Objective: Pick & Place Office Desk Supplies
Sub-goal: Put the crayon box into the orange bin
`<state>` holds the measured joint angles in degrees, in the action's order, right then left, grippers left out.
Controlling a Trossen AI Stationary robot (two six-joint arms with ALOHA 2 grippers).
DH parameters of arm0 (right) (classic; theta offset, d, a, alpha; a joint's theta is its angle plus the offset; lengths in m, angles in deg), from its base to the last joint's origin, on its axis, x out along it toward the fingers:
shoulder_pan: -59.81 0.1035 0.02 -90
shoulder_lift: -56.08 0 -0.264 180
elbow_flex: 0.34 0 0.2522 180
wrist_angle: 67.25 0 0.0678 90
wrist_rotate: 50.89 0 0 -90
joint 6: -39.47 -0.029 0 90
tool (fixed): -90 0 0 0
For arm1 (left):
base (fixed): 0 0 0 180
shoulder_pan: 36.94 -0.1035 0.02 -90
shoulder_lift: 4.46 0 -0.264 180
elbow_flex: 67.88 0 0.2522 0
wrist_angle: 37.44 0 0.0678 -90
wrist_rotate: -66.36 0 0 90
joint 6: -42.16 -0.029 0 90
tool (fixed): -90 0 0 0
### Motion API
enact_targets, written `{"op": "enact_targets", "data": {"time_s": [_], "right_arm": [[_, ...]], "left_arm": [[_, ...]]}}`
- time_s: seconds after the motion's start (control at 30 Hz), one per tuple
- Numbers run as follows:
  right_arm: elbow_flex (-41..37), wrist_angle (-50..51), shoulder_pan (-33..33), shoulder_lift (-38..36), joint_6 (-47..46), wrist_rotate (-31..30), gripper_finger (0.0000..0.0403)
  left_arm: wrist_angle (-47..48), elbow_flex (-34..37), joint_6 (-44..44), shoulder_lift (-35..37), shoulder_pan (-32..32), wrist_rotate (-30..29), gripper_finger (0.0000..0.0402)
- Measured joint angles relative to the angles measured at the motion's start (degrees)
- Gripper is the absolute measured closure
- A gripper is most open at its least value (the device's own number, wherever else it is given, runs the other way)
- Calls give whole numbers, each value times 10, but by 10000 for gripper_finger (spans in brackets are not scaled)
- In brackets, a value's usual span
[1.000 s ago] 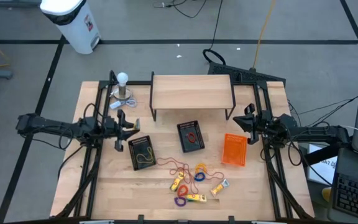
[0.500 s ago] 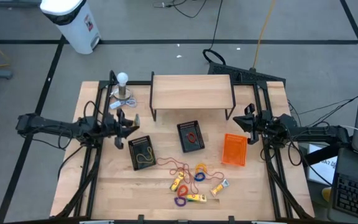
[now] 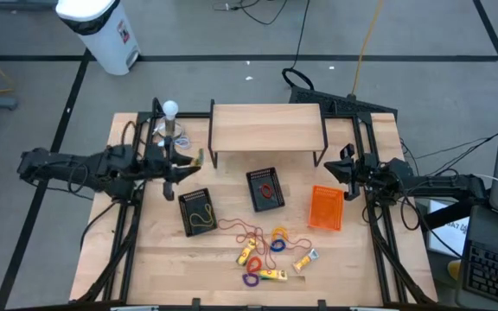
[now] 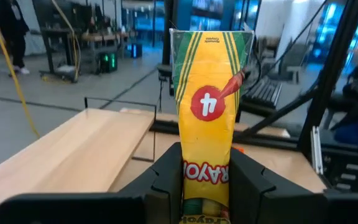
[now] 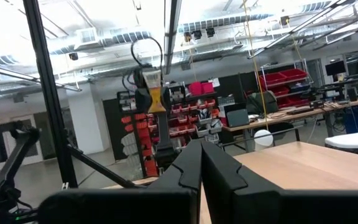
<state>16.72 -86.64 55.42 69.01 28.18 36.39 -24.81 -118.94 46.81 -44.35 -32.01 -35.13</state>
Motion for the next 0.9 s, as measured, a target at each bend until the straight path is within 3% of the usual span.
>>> {"op": "enact_targets", "data": {"time_s": [0.27, 0.5, 0.73, 0.9], "right_arm": [[0, 0, 0, 0, 2, 0, 403], [0, 0, 0, 7, 4, 15, 403], [0, 0, 0, 43, 55, 121, 398], [0, -37, 0, 72, 69, 137, 387]], "left_arm": [[89, -150, -11, -133, 0, 1, 309], [121, -244, -26, -242, 0, 56, 309], [130, -300, -31, -347, 0, 120, 309], [131, -305, -41, -391, 4, 159, 309]]}}
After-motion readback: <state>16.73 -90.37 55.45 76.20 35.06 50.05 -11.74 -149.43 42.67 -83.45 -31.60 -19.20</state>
